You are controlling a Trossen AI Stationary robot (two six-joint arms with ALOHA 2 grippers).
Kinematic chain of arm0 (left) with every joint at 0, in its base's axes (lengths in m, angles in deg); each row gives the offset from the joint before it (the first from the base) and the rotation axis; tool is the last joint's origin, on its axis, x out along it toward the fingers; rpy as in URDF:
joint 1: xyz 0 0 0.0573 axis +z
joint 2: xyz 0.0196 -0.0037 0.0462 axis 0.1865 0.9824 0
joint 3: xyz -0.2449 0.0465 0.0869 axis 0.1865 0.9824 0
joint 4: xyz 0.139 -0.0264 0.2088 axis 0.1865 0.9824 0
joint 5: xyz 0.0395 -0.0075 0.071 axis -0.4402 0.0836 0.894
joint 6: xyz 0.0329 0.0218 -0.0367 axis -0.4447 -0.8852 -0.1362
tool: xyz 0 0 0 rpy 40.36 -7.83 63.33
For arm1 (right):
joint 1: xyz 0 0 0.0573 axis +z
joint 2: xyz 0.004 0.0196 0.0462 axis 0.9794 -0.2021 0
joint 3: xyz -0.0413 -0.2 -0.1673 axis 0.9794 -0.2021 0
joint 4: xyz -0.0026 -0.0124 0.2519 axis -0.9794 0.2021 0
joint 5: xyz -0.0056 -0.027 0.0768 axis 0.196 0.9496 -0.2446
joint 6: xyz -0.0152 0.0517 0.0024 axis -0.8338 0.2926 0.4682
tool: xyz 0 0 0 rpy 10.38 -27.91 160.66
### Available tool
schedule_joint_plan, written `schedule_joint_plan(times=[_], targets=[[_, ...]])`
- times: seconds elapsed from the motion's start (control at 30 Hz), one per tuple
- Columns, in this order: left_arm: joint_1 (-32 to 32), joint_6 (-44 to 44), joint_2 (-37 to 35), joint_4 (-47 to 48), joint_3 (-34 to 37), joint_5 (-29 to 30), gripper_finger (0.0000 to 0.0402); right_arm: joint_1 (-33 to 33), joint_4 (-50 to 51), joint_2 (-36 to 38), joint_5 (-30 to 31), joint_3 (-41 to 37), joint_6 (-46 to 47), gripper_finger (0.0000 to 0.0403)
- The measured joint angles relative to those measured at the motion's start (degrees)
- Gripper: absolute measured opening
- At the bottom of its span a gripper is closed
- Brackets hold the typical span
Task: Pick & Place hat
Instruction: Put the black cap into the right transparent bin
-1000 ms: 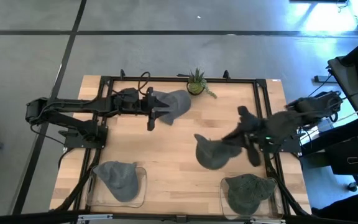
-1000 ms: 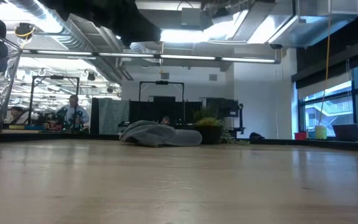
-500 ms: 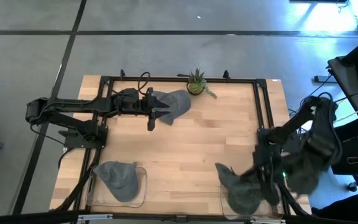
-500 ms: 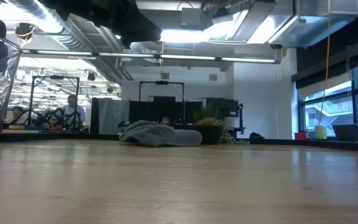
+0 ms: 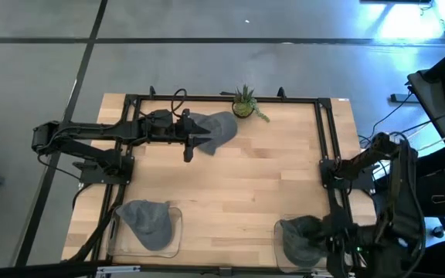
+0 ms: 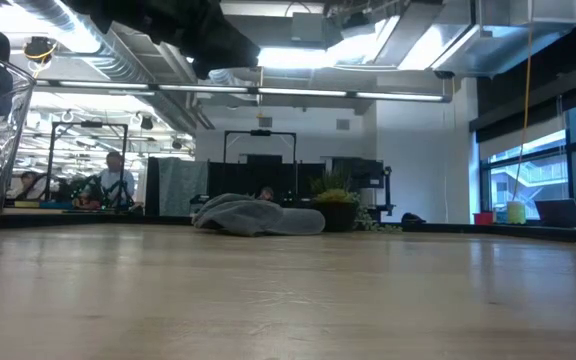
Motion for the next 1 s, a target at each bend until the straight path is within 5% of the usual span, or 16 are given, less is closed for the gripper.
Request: schedule_joint_plan(times=[0.5,0.73,1.0], targets=[[0.0,0.0,0.0,-0.1,0.0,0.1,0.0124,5.1,8.7,-12.5,-1.2,0.0,14.1,0.0035],[-0.1,1.4,0.0,-0.2,0.0,0.1,0.0126,4.1,12.2,-14.6,-9.2,0.0,16.4,0.0119],[-0.1,1.4,0.0,-0.2,0.0,0.1,0.0127,2.9,15.0,-14.6,-12.4,0.0,16.0,0.0161]])
